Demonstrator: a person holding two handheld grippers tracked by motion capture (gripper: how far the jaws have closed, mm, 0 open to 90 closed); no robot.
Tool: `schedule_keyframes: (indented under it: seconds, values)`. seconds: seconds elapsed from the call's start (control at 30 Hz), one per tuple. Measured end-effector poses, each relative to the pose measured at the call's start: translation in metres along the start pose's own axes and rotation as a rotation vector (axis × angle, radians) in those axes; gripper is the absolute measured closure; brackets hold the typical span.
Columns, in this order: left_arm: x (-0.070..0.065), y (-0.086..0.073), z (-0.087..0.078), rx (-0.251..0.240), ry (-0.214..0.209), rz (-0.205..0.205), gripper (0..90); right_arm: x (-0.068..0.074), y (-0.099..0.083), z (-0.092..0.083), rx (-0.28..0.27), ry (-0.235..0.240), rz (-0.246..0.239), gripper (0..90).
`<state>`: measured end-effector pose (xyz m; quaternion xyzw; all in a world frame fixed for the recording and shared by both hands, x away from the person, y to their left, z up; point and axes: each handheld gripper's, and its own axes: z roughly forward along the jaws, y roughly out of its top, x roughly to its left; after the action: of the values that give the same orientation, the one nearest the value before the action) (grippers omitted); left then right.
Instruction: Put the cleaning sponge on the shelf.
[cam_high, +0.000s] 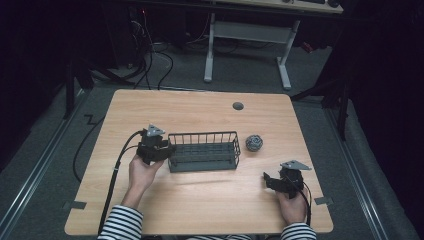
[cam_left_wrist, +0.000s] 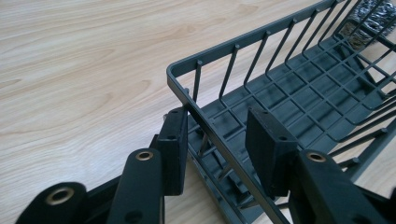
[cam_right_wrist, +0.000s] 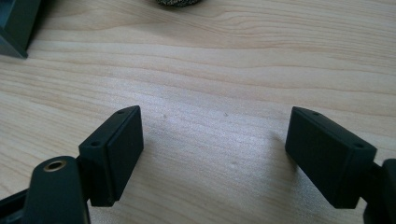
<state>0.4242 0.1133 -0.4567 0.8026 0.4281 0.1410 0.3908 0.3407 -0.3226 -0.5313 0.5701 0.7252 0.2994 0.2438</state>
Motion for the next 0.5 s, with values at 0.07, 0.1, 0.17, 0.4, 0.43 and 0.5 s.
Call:
schedule_keyframes:
  seconds: [0.07, 0.1, 0.17, 0.4, 0.43, 0.5]
  values:
    - [-0.005, 0.001, 0.001, 0.001, -0.008, 0.007, 60.0, 0.0, 0.0, 0.0, 0.0, 0.0, 0.0, 19.3]
    - [-0.008, 0.001, 0.002, 0.003, -0.012, 0.01, 59.9, 0.0, 0.0, 0.0, 0.0, 0.0, 0.0, 19.3]
    - [-0.013, 0.001, 0.003, 0.007, -0.021, 0.021, 59.8, 0.0, 0.0, 0.0, 0.0, 0.0, 0.0, 19.3]
    - [-0.026, 0.003, 0.007, 0.012, -0.053, 0.044, 59.6, 0.0, 0.0, 0.0, 0.0, 0.0, 0.0, 19.3]
    - [-0.028, 0.003, 0.007, 0.012, -0.055, 0.043, 59.6, 0.0, 0.0, 0.0, 0.0, 0.0, 0.0, 19.3]
    - [-0.029, 0.003, 0.007, 0.014, -0.057, 0.043, 59.5, 0.0, 0.0, 0.0, 0.0, 0.0, 0.0, 19.3]
